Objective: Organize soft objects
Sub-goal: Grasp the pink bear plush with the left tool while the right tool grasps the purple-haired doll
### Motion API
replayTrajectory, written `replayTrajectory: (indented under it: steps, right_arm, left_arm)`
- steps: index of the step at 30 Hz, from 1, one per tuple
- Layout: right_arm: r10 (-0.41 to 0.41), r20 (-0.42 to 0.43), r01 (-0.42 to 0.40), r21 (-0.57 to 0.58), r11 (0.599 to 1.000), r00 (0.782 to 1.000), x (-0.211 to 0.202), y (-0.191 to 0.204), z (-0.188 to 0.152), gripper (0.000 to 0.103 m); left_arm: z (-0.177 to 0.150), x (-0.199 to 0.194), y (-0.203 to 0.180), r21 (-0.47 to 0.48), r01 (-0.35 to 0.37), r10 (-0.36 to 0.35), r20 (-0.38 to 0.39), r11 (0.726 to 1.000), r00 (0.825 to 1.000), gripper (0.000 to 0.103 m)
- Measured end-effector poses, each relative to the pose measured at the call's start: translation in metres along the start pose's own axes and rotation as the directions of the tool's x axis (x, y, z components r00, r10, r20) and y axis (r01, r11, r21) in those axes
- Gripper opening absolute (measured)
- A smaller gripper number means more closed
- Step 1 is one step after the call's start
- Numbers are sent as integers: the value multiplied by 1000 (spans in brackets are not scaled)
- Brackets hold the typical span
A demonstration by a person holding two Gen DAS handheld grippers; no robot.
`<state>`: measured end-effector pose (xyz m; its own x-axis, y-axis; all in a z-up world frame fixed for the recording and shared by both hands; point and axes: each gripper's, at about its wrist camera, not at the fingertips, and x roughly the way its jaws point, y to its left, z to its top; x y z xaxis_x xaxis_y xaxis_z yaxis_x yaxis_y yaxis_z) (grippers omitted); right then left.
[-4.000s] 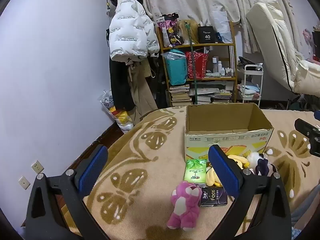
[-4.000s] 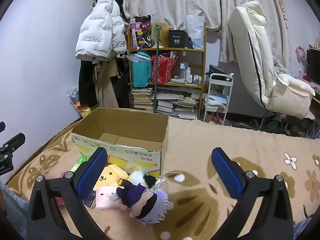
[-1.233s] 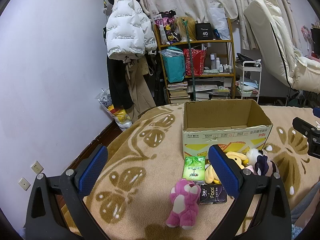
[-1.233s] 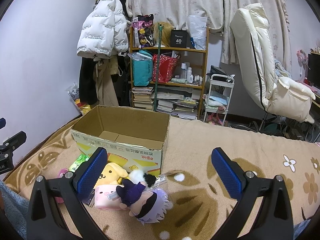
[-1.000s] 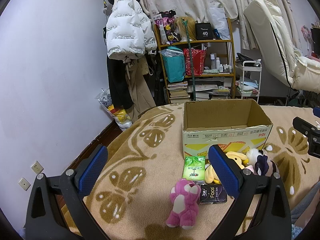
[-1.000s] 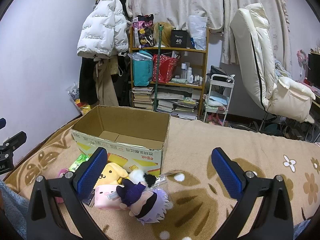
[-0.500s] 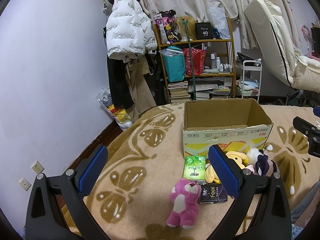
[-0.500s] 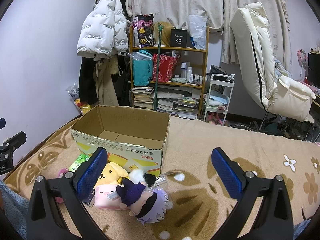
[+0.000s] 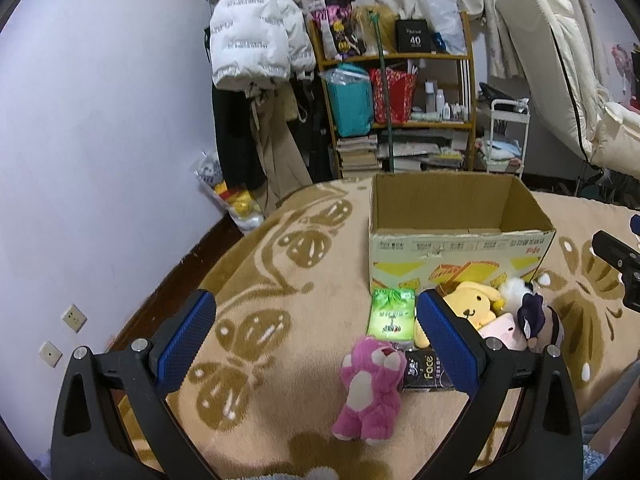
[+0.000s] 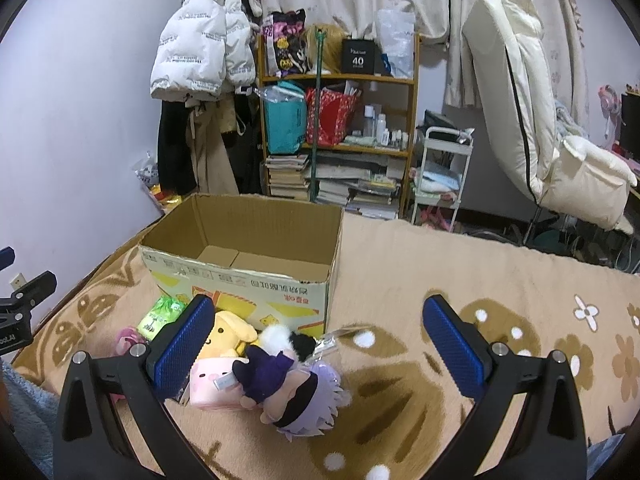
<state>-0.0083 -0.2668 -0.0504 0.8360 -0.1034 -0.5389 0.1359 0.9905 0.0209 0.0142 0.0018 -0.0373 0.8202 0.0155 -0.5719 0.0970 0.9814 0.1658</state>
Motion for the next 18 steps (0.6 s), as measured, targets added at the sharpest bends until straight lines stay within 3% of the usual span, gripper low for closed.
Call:
replayTrajectory:
  steps: [8,18]
  right_arm:
    - [45,-125,-43,21,999,991,23,-1,-5,103]
    - [85,-281,-73,52,996,956,60,1,-19,103]
  left_arm:
    - [3,24,-7,21,38,-35,-117,999,992,100]
    - [-7,64,-16,17,76,-68,-278,997,958,100]
